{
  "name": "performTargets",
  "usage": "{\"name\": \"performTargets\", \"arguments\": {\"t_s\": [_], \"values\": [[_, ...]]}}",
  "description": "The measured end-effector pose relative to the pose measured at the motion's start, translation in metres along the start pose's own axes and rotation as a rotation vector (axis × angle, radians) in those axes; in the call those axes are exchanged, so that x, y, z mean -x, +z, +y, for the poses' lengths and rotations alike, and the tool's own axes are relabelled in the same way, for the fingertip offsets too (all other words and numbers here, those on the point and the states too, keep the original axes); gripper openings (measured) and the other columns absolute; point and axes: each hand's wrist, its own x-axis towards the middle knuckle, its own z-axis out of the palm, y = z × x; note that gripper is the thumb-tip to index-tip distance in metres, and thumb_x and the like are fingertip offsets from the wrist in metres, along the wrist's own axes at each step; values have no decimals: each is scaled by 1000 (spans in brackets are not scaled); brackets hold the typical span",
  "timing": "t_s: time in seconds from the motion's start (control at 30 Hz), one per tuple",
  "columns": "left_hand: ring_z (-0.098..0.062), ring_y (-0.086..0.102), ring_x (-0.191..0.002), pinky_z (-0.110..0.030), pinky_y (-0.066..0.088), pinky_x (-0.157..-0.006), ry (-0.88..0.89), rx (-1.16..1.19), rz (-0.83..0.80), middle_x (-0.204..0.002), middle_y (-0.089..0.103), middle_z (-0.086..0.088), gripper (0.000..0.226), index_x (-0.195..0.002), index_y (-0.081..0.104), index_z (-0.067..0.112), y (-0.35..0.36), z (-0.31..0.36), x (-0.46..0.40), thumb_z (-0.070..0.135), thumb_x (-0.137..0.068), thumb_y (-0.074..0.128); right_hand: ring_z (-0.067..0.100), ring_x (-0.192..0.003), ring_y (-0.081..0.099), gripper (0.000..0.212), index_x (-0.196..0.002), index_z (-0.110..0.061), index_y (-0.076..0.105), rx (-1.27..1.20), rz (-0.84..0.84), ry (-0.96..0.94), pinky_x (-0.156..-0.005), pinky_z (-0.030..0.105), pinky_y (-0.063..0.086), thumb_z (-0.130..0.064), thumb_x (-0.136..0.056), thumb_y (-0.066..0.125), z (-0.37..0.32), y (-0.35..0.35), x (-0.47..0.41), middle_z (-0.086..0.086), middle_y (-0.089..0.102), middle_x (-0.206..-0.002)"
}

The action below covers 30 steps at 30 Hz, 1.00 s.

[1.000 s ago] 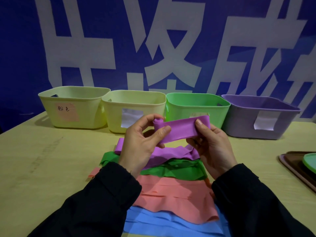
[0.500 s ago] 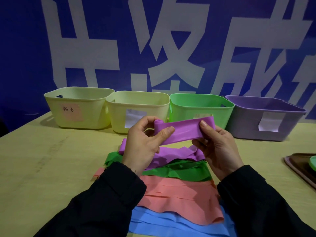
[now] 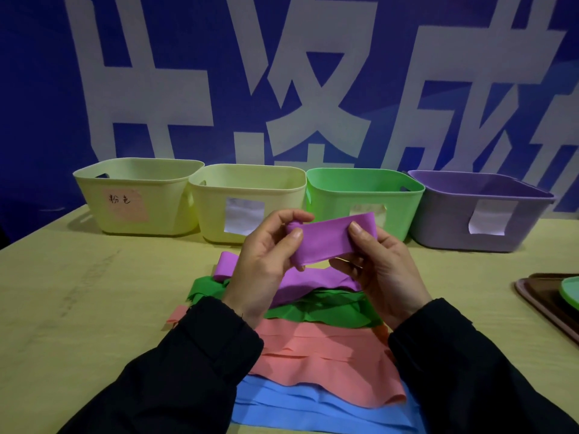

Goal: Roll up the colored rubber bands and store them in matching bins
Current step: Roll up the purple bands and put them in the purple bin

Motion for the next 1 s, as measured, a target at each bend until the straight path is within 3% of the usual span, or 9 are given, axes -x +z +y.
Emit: {"name": "performTargets", "arguments": {"t_s": [0.07, 0.17, 0.27, 0.43, 0.57, 0.67, 0.83, 0.93, 1.0], "values": [[-14, 58, -80, -27, 48, -61, 38, -68, 8, -90, 65, 5, 15, -103, 70, 27, -1, 0, 0, 18, -91, 67, 11, -59, 67, 14, -82, -15, 78, 7, -17, 2, -63, 24, 60, -23, -83, 66, 0, 1, 1, 5, 71, -75], [-11, 65, -78, -25, 54, -61, 24, -85, 45, -87, 70, 8, 33, -112, 62, 19, 1, 1, -2, 10, -85, 76, 12, -61, 67, 14, -82, -15, 79, 0, -10, 1, -65, 24, 61, -23, -82, 67, -2, 0, 1, 6, 71, -77], [-12, 68, -78, -24, 56, -61, 9, -64, 80, -93, 72, 8, 34, -108, 65, 16, 0, 1, -2, 19, -76, 76, 12, -57, 66, 13, -81, -14, 78, -16, 8, -4, -61, 23, 60, -23, -80, 68, -4, -2, 1, 6, 70, -75], [-17, 65, -79, -36, 61, -70, -17, -52, 14, -104, 61, -4, 32, -125, 67, 26, 0, -4, 0, 12, -96, 66, 10, -55, 64, 12, -78, -14, 79, -17, -6, -7, -60, 21, 59, -20, -81, 68, -3, -2, 0, 4, 68, -71], [-17, 60, -75, -34, 56, -67, -9, -45, 4, -95, 57, -2, 22, -109, 69, 27, 3, -4, 0, 17, -90, 65, 10, -58, 66, 12, -80, -12, 78, 9, -19, 7, -62, 22, 60, -19, -81, 68, 0, -1, 1, 6, 70, -73], [-19, 59, -67, -26, 54, -61, 34, -123, 25, -92, 61, -3, 30, -110, 61, 21, 4, -3, 0, 5, -88, 75, 11, -61, 68, 12, -82, -11, 78, 9, -28, 10, -63, 23, 60, -19, -81, 69, 1, -2, 1, 8, 73, -75], [-15, 67, -83, -28, 60, -66, 9, -84, 34, -94, 69, 8, 29, -108, 63, 18, 4, -5, -1, 0, -87, 72, 5, -47, 56, 9, -78, -10, 74, 31, -1, -25, -55, 20, 56, -17, -80, 69, -1, -1, 1, 4, 61, -60], [-14, 69, -85, -30, 61, -71, 17, -92, 1, -101, 68, 1, 32, -114, 67, 22, 4, -4, 0, 0, -91, 68, 8, -50, 53, 10, -79, -11, 76, 39, -3, -39, -55, 20, 53, -19, -78, 72, -1, -3, 0, 12, 53, -68], [-11, 68, -84, -31, 61, -72, 19, -93, -23, -109, 64, -5, 36, -125, 62, 22, 5, -4, 1, 1, -96, 62, 11, -56, 60, 11, -83, -9, 76, 29, -18, -36, -58, 21, 55, -18, -78, 72, 0, -4, 1, 13, 61, -72]]}}
